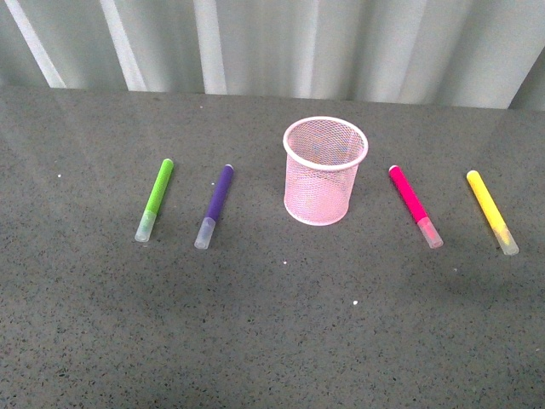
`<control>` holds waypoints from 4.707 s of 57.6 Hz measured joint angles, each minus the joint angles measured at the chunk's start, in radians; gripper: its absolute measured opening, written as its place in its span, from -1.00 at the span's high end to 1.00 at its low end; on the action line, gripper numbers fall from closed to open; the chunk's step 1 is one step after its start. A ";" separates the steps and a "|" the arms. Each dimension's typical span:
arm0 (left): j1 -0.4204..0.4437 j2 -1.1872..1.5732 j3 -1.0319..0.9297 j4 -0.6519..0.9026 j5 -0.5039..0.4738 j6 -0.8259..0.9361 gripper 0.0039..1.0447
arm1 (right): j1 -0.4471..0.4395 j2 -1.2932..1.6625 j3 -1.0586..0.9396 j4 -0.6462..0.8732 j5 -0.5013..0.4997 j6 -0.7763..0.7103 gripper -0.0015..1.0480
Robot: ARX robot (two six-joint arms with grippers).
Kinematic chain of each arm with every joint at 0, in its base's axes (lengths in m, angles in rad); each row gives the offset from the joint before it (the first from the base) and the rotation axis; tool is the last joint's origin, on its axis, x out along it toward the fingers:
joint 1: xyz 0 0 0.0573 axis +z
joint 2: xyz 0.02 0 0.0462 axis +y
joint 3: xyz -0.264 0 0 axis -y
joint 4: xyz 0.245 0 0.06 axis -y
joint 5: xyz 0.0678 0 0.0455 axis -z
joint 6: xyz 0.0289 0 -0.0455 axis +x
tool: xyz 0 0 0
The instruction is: Insert purple and pink pens into pink cup
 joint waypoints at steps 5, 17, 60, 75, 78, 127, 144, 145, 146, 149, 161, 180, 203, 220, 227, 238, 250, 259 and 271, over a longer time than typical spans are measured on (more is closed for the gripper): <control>0.000 0.000 0.000 0.000 0.000 0.000 -0.87 | 0.000 0.000 0.000 0.000 0.000 0.000 -0.86; 0.000 0.000 0.000 0.000 0.000 0.000 -0.87 | 0.000 0.000 0.000 0.000 0.000 0.000 -0.86; 0.000 0.000 0.000 0.000 0.000 0.000 -0.87 | 0.000 0.000 0.000 0.000 0.000 0.000 -0.86; 0.000 0.000 0.000 0.000 0.000 0.000 -0.87 | 0.000 0.000 0.000 0.000 0.000 0.000 -0.86; 0.000 0.000 0.000 0.000 0.000 0.000 -0.87 | 0.000 0.000 0.000 0.000 0.000 0.000 -0.86; -0.380 1.654 1.077 -0.116 -0.234 -0.183 -0.87 | 0.000 0.000 0.000 0.000 0.000 0.000 -0.86; -0.402 1.869 1.085 -0.078 -0.283 -0.162 -0.87 | 0.000 0.000 0.000 0.000 0.000 0.000 -0.86; -0.402 1.879 1.088 -0.074 -0.285 -0.160 -0.87 | 0.000 0.000 0.000 0.000 0.000 0.000 -0.86; -0.401 1.895 1.094 -0.064 -0.285 -0.154 -0.87 | 0.000 0.000 0.000 0.000 0.000 0.000 -0.86; -0.401 1.918 1.104 -0.050 -0.290 -0.145 -0.87 | 0.000 0.000 0.000 0.000 0.000 0.000 -0.86; -0.405 2.010 1.166 -0.030 -0.280 -0.125 -0.87 | 0.000 0.000 0.000 0.000 0.000 0.000 -0.86; -0.418 2.131 1.264 -0.030 -0.285 -0.105 -0.87 | 0.000 0.000 0.000 0.000 0.000 0.000 -0.86; -0.425 2.237 1.339 -0.032 -0.282 -0.107 -0.87 | 0.000 0.000 0.000 0.000 0.000 0.000 -0.86; -0.443 2.289 1.365 -0.034 -0.280 -0.108 -0.87 | 0.000 0.000 0.000 0.000 0.000 0.000 -0.86; -0.446 2.296 1.369 -0.034 -0.281 -0.108 -0.79 | 0.000 0.000 0.000 0.000 0.000 0.000 -0.86; -0.446 2.308 1.369 -0.028 -0.283 -0.111 -0.28 | 0.000 0.000 0.000 0.000 0.000 0.000 -0.86; -0.447 2.322 1.368 -0.009 -0.285 -0.111 0.41 | 0.000 0.000 0.000 0.000 0.000 0.000 -0.86; -0.451 2.323 1.361 0.005 -0.286 -0.111 0.77 | 0.000 0.000 0.000 0.000 0.000 0.000 -0.86; -0.449 2.320 1.353 0.022 -0.286 -0.104 0.78 | 0.000 0.000 0.000 0.000 0.000 0.000 -0.86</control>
